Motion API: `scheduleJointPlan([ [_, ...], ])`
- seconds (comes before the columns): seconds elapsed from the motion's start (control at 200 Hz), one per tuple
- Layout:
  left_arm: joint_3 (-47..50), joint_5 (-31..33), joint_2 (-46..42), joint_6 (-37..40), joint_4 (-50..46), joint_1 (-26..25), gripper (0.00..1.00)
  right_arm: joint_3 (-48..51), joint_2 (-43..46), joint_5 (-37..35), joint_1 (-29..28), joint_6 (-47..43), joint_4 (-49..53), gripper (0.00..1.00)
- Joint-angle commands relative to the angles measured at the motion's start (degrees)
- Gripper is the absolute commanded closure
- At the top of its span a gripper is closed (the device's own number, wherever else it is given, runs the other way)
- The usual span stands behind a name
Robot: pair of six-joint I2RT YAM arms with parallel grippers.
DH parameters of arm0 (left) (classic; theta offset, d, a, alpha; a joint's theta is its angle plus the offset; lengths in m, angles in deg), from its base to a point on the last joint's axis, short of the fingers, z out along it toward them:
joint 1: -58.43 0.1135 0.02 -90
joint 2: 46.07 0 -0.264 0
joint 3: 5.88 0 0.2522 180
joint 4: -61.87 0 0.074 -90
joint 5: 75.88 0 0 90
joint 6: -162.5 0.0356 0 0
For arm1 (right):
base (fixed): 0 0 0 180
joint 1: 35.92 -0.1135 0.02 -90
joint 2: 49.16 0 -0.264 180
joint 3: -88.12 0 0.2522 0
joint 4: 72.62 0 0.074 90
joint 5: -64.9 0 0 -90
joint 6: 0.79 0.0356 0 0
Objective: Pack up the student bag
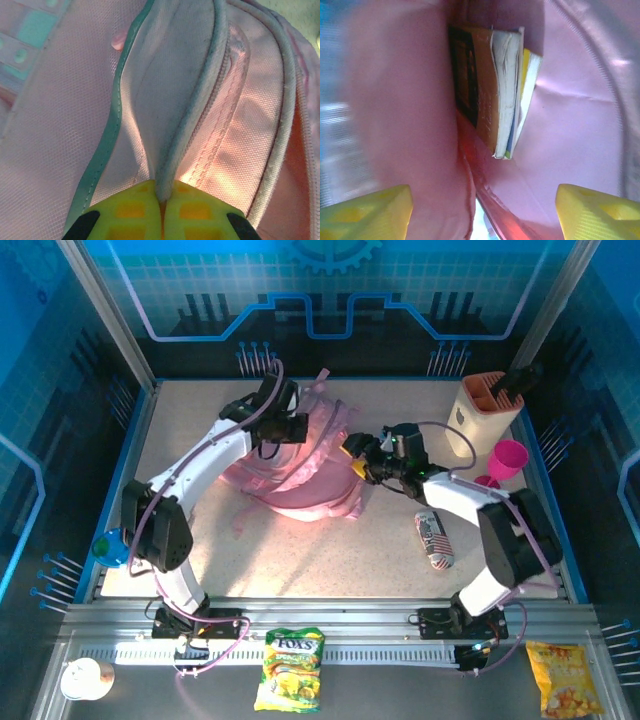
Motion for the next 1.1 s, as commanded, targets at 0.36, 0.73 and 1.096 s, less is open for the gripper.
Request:
scheduleJointPlan([
  [0.36,13.3,-4.2,-7.2,-14.9,8.3,5.3,0.39,-1.1,15.8,-18.1,2.2,-17.6,26.5,0.11],
  [0.73,40.8,-1.1,-24.6,-29.0,14.0,19.6,0.37,-6.2,8.5,-18.5,-2.5,-17.8,27.9,0.11],
  [1.096,49.7,-10.1,-20.3,-37.0,25.8,27.3,0.37,-8.9,2.9,-19.5,-5.2,-17.7,29.4,0.11],
])
